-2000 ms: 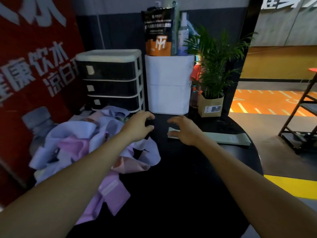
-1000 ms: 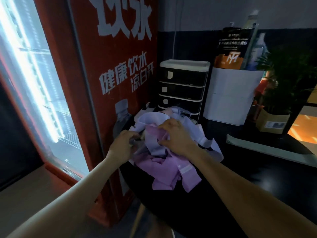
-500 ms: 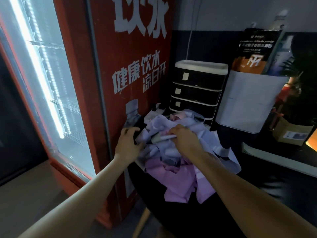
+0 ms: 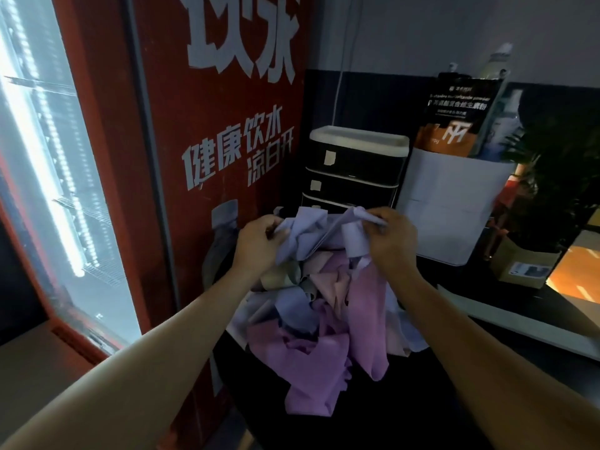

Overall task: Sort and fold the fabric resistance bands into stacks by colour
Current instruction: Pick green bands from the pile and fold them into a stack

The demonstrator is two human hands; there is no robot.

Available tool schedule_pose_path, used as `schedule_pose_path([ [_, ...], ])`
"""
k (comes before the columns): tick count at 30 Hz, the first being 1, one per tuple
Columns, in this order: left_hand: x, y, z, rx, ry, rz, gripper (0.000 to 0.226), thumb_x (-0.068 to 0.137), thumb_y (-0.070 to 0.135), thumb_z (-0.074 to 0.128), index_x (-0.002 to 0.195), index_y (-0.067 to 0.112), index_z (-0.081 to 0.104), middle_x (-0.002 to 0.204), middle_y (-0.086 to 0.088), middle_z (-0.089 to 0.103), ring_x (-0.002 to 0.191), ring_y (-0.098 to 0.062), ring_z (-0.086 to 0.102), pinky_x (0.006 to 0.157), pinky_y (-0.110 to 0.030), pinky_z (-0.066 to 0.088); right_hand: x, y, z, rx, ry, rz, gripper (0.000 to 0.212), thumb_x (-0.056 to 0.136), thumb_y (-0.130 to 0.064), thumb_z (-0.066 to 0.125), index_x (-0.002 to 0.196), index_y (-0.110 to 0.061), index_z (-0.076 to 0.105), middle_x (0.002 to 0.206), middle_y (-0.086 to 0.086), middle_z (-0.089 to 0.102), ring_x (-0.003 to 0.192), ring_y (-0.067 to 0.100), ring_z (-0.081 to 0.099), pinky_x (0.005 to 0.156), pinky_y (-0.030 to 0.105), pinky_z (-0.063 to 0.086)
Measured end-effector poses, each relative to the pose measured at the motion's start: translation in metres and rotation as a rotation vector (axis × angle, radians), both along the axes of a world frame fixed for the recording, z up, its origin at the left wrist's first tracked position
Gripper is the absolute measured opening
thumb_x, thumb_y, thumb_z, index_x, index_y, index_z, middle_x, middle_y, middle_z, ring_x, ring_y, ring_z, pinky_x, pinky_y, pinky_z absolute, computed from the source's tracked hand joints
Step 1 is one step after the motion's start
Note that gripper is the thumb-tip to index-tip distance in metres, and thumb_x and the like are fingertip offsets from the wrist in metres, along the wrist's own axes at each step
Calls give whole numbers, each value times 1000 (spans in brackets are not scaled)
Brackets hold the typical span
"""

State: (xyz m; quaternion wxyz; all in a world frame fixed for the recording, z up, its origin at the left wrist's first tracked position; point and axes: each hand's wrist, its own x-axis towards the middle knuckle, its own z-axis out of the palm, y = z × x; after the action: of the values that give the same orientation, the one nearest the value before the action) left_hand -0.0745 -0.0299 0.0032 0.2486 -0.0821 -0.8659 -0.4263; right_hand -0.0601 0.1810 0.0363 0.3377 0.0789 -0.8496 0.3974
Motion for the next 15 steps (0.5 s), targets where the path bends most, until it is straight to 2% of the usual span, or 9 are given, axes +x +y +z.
schedule_pose_path([
  [3, -4, 20, 4, 21, 15, -87, 13, 93, 14, 54, 89, 8, 64, 79, -3, 59, 70, -12, 51, 63, -25, 36, -5, 9, -5, -132, -29, -51, 19, 89, -3, 55, 107, -1, 61, 94, 10, 62, 77, 15, 50, 55, 2, 35],
  [5, -1, 34, -3, -22, -22, -189, 12, 94, 15, 54, 91, 12, 65, 81, 3, 60, 74, -8, 53, 66, -26, 36, -8, 11, -17, -156, -136, -38, 34, 86, -2, 55, 120, -6, 54, 107, 7, 55, 89, 18, 52, 63, 10, 37],
  [7, 6, 44, -14, -127, -93, -284, 20, 94, 20, 55, 105, 8, 66, 96, -4, 66, 88, -14, 59, 75, -27, 43, -14, 11, -33, 36, -231, 14, 44, 82, -11, 58, 126, -9, 53, 119, 13, 49, 106, 29, 51, 78, 20, 35],
  [9, 8, 47, -24, -228, -107, -343, 32, 91, 25, 53, 112, 4, 65, 107, -13, 67, 98, -24, 62, 83, -36, 49, -15, 6, -39, 196, -294, 66, 56, 75, -32, 55, 128, -11, 54, 127, 15, 44, 117, 35, 44, 85, 23, 31],
  [10, 9, 45, -25, -237, -110, -356, 33, 91, 23, 52, 114, 4, 64, 111, -14, 67, 101, -26, 61, 86, -34, 49, -13, 2, -38, 218, -307, 86, 67, 70, -45, 49, 131, -15, 52, 133, 12, 40, 121, 34, 40, 91, 28, 32],
  [12, 10, 36, -23, -242, -94, -355, 31, 92, 15, 49, 118, 5, 63, 115, -10, 65, 105, -20, 59, 87, -16, 43, -10, -7, -34, 245, -312, 125, 82, 62, -63, 32, 135, -29, 47, 143, 4, 31, 128, 29, 34, 103, 35, 27],
  [13, 9, 30, -22, -235, -69, -360, 31, 91, 12, 47, 117, 5, 63, 114, -7, 64, 103, -16, 59, 84, -7, 39, -8, -11, -33, 283, -313, 143, 78, 65, -66, 32, 136, -35, 45, 147, 0, 27, 131, 28, 30, 108, 39, 24],
  [15, 9, 17, -20, -168, -82, -326, 27, 92, 6, 48, 113, 6, 65, 114, -4, 65, 101, -8, 57, 82, -3, 38, -8, -16, -35, 430, -348, 150, 57, 81, -62, 45, 135, -43, 43, 152, -7, 20, 136, 30, 20, 112, 45, 18],
])
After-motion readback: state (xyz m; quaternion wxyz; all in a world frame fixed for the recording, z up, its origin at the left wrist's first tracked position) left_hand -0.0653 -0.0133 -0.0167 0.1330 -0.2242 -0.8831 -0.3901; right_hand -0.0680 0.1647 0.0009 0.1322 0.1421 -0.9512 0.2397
